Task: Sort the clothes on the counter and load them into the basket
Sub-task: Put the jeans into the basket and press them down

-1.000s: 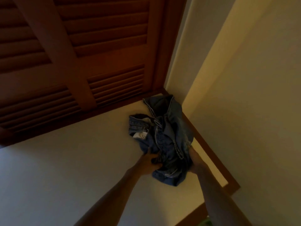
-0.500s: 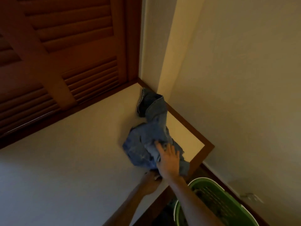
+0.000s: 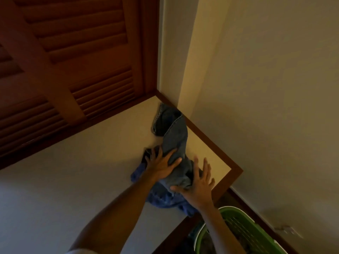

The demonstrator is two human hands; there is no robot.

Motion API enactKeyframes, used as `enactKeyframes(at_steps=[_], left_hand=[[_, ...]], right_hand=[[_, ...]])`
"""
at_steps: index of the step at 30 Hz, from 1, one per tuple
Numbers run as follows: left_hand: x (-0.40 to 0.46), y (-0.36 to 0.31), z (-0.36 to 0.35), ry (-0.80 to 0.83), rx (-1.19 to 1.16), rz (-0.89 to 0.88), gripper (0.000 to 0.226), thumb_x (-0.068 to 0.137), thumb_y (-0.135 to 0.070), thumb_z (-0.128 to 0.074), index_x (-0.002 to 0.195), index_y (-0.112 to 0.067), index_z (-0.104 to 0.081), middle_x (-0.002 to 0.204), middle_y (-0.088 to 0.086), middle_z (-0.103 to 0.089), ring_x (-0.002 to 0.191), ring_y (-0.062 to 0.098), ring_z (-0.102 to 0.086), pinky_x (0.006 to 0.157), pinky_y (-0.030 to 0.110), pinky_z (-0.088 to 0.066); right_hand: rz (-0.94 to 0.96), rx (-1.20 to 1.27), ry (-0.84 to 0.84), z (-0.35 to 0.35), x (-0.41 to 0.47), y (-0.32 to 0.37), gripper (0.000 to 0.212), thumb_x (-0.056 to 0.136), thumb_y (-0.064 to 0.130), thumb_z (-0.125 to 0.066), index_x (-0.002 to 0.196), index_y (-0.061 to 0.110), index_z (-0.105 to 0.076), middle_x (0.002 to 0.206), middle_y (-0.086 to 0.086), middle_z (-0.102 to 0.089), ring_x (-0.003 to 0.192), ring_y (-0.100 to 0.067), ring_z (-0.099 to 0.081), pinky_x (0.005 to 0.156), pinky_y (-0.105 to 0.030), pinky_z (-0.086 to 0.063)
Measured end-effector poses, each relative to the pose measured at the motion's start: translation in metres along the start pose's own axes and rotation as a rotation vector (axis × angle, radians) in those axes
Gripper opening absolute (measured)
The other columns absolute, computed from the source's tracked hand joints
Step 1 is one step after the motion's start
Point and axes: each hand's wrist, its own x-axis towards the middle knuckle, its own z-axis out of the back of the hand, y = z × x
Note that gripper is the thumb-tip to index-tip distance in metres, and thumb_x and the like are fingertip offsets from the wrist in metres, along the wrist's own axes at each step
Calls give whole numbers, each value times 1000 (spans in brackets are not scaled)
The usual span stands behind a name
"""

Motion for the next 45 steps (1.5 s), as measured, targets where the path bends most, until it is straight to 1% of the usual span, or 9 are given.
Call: enactKeyframes(at_steps=[4,11,15,18,23,29,34,38,45], left_hand=[[1,5,-27,11,-34,39,74,91,-82,-13,155,-46,-27,168,-1,-17,153,39,-15,118,61,-23],[-2,12,-35,-275,-610,184,59,101,-63,-17,149,-41,-43,151,-3,-52,140,22,-46,114,43,-36],[-3,15,-52,-379,-419,229,54,104,-64,-20,151,-45,-37,153,-7,-50,142,21,-44,114,46,-35],[-1,3,-56,-413,-444,289,49,107,-52,-26,152,-38,-42,157,-9,-44,146,20,-38,117,48,-30],[-10,8,-59,-393,-505,181,40,109,-40,-35,143,-33,-54,163,2,-37,139,26,-48,102,40,-46],[-56,-14,-86,-355,-713,109,32,111,-32,-35,125,-29,-64,131,2,-64,121,23,-61,95,36,-51],[-66,-20,-90,-94,-817,40,40,92,-71,-40,106,-49,-71,126,-1,-67,120,19,-61,104,36,-48],[-76,-24,-86,-115,-554,-211,46,101,-59,-44,127,-27,-65,134,-5,-63,125,18,-59,111,40,-44],[-80,-46,-123,55,-33,-335,46,105,-45,-47,150,-37,-44,166,7,-28,152,32,-25,121,50,-23]], right_hand=[[181,-24,182,-1,52,9,138,49,95,-63,148,53,23,160,2,36,148,-38,27,110,-76,-8],[40,-32,636,3,124,24,112,58,86,-70,148,62,-7,168,0,5,151,-41,-11,119,-61,-19],[-1,8,653,-3,131,23,116,48,100,-54,148,60,-13,164,-6,-17,148,-40,-18,116,-64,-20],[-43,15,534,-12,121,21,109,54,104,-40,148,54,-20,158,-4,-25,146,-36,-23,114,-66,-18],[32,-22,289,-26,86,6,69,80,88,-36,134,45,-38,126,-3,-48,123,-32,-45,101,-54,-32],[10,107,204,-27,28,-27,39,88,64,-55,114,35,-52,108,0,-60,109,-29,-56,90,-44,-40],[-144,271,182,-17,-22,-57,38,71,70,-52,91,38,-49,93,4,-64,92,-24,-65,77,-42,-53],[-240,313,47,4,-85,-84,41,66,65,-53,89,31,-47,85,4,-64,86,-24,-64,75,-41,-53],[-402,117,-360,88,-187,-122,34,73,51,-69,79,25,-48,82,-7,-67,83,-34,-65,66,-36,-47]])
